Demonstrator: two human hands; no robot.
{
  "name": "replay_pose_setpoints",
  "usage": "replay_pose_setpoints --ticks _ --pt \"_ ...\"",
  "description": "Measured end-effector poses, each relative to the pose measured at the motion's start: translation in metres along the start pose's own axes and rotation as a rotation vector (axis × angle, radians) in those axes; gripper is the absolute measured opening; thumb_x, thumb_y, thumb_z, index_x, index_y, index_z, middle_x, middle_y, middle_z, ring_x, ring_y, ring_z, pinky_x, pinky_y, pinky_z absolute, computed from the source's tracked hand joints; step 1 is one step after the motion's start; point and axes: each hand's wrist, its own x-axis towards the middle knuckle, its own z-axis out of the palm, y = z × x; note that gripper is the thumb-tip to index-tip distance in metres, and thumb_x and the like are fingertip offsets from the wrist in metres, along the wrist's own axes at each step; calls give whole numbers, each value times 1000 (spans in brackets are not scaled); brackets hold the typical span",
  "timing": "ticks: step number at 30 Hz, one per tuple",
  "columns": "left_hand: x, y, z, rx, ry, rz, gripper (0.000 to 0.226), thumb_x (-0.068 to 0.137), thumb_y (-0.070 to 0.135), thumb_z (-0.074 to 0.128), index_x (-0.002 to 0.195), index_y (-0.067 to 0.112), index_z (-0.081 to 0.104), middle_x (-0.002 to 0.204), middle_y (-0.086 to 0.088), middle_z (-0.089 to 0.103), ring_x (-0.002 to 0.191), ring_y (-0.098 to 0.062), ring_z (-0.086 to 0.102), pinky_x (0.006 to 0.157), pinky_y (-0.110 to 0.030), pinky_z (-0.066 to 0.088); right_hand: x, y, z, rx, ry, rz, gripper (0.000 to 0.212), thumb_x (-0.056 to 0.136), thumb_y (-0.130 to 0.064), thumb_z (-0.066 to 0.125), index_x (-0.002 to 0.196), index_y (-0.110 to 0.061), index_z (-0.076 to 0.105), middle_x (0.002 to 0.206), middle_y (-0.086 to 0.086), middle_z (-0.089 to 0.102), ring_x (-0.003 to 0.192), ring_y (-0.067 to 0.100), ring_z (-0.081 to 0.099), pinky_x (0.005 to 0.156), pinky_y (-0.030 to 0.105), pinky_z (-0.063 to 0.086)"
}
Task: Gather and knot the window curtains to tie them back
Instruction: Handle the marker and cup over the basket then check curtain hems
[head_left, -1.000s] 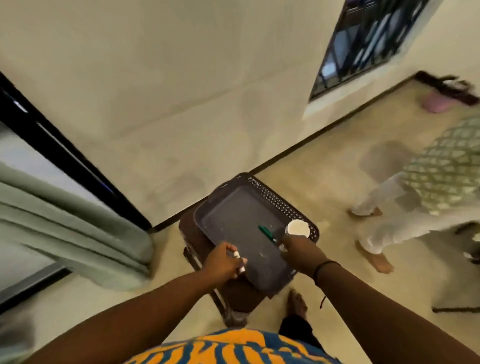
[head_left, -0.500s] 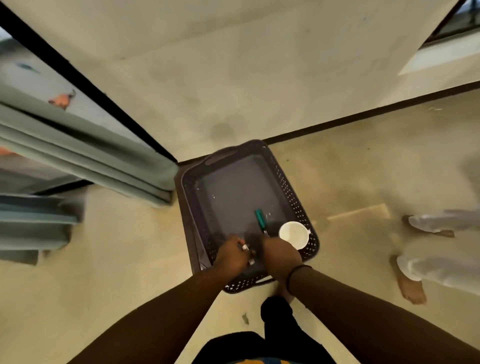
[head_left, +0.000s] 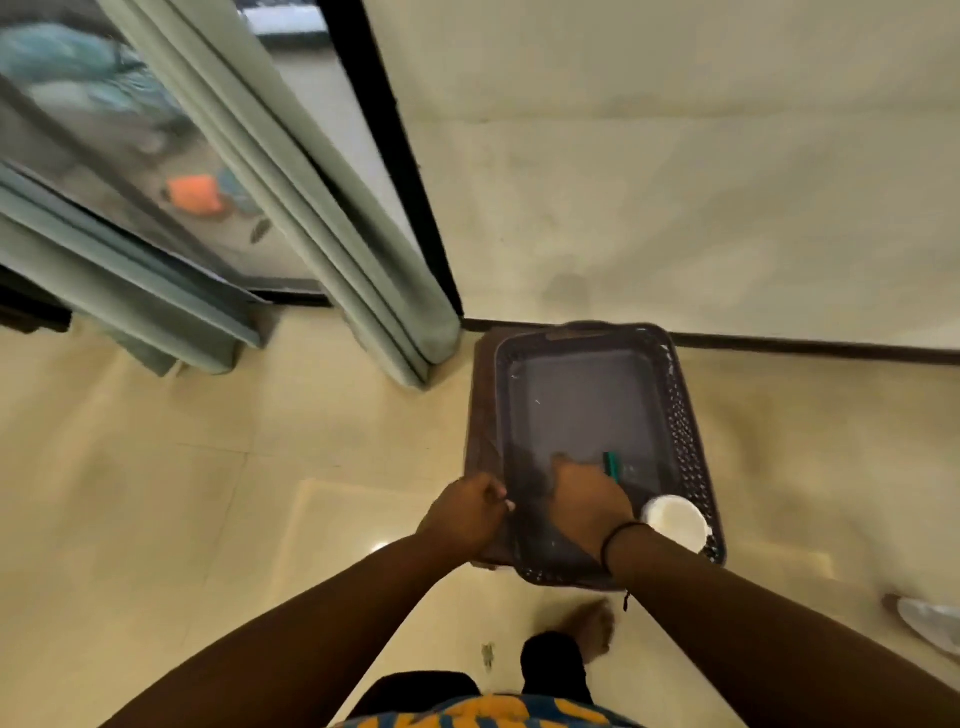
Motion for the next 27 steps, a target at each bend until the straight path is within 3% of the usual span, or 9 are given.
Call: replay_pose_setpoints --ticks 3,6,10,14,21,27 --pt "-16 -40 -44 122 117 28 23 91 34 56 108 19 59 114 -1 60 101 -17 57 80 -25 43 13 -51 -13 -85 -4 -84 31 92 -22 44 122 -16 50 121 10 62 109 30 59 90 40 49" --pt "-25 -84 -86 172 162 -9 31 92 39 52 119 23 52 123 1 53 111 -17 54 90 -28 42 25 -101 -13 -169 -42 -156 50 94 -25 43 142 -18 34 134 9 53 119 30 53 94 37 45" --pt "-32 -151 -143 198 207 -32 35 93 42 48 123 23 48 129 1 49 112 -19 54 92 -29 44 43 -179 6 -397 -100 -242 58 89 -32 45 142 -17 29 136 11 48 120 33 50 95 41 47" --pt "-45 -242 -227 200 241 -45 39 93 44 47 127 24 46 134 3 45 118 -18 50 94 -33 44 61 -297 40 -629 -129 -272 55 89 -42 46 137 -18 32 132 9 49 120 32 47 96 44 38" --pt "-86 -405 -383 155 394 -254 44 92 44 49 130 23 44 135 0 44 120 -21 49 94 -32 42 94 -520 86 -726 -128 -579 58 90 -50 45 139 -20 33 131 5 51 119 27 48 99 41 35" --pt "-102 -488 -454 1 463 -411 47 92 45 49 133 22 41 138 -2 41 120 -22 49 93 -33 43 138 -650 104 -811 -122 -719 59 88 -51 46 138 -21 34 131 4 50 120 27 47 99 41 35"
